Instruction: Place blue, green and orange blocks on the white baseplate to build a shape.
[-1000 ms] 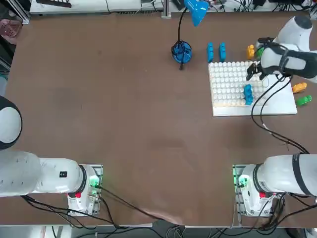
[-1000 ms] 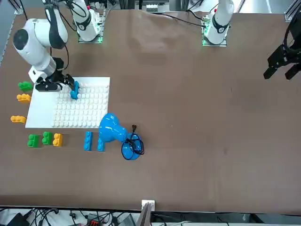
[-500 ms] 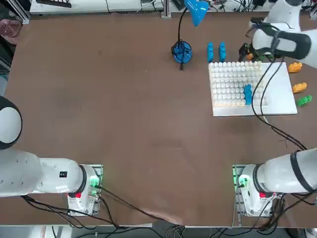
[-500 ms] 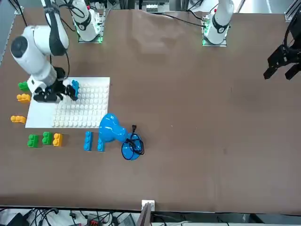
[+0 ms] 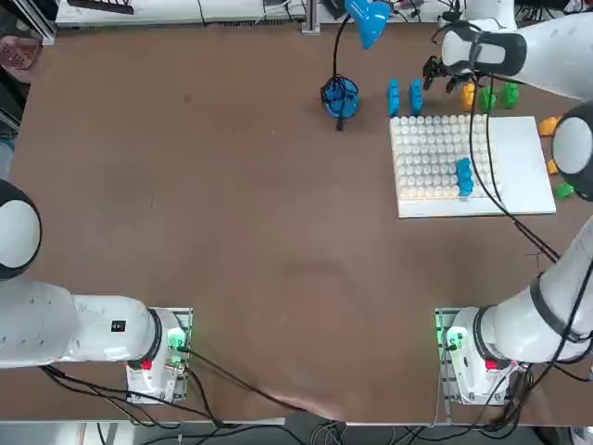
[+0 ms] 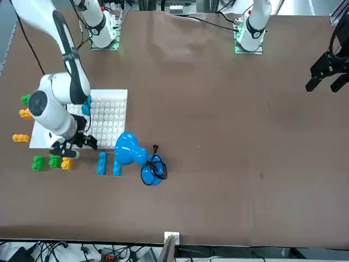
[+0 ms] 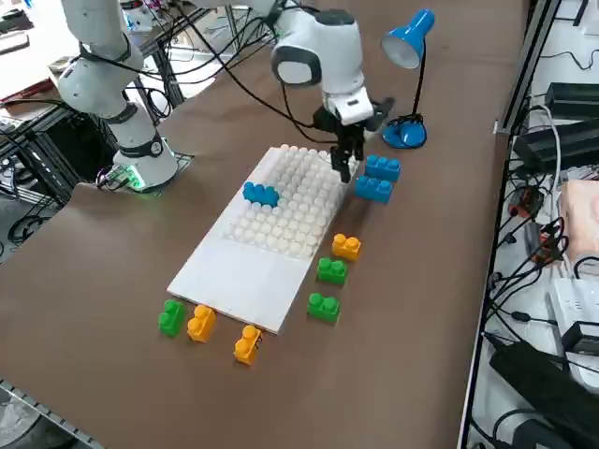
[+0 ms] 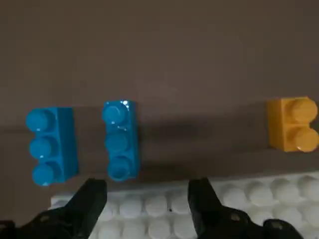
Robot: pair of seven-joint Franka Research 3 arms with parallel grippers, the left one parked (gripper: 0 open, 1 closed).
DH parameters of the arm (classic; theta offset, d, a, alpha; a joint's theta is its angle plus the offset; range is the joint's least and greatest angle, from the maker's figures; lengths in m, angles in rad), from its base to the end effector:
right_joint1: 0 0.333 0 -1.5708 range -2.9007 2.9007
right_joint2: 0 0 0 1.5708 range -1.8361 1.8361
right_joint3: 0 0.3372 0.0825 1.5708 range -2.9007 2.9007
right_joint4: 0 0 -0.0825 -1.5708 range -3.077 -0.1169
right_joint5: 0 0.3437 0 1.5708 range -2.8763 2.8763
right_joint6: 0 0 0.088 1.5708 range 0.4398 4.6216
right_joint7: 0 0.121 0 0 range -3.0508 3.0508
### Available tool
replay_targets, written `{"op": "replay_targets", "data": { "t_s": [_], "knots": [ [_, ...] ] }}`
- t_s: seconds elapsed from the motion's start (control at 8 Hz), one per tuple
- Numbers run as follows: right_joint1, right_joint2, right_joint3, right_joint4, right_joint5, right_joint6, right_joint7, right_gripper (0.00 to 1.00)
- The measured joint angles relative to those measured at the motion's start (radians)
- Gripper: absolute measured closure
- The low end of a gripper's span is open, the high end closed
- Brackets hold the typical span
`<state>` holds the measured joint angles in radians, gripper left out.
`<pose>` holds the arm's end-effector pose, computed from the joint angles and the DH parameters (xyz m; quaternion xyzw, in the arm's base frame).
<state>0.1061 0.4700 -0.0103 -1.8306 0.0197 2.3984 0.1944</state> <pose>0.6338 0.0619 0.3168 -0.9973 0.0555 -0.0477 0.0117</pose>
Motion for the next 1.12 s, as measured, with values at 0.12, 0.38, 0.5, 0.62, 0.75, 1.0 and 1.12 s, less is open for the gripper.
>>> {"op": "replay_targets", "data": {
  "t_s": [0.12, 0.38, 0.5, 0.62, 0.75, 1.0, 1.12],
  "knots": [
    [0.003, 0.062, 0.0, 0.074, 0.0, -0.014, 0.005, 0.0],
    [0.014, 0.157, 0.0, 0.178, 0.001, -0.033, 0.052, 0.0],
    [0.024, 0.187, 0.0, 0.202, 0.001, -0.034, 0.083, 0.0],
    [0.036, 0.205, 0.0, 0.21, 0.001, -0.035, 0.107, 0.0],
    [0.045, 0.215, 0.0, 0.213, 0.001, -0.035, 0.126, 0.0],
    [0.049, 0.221, 0.0, 0.215, 0.001, -0.039, 0.136, 0.02],
    [0.049, 0.221, 0.0, 0.215, 0.001, -0.046, 0.137, 0.09]
  ]
}}
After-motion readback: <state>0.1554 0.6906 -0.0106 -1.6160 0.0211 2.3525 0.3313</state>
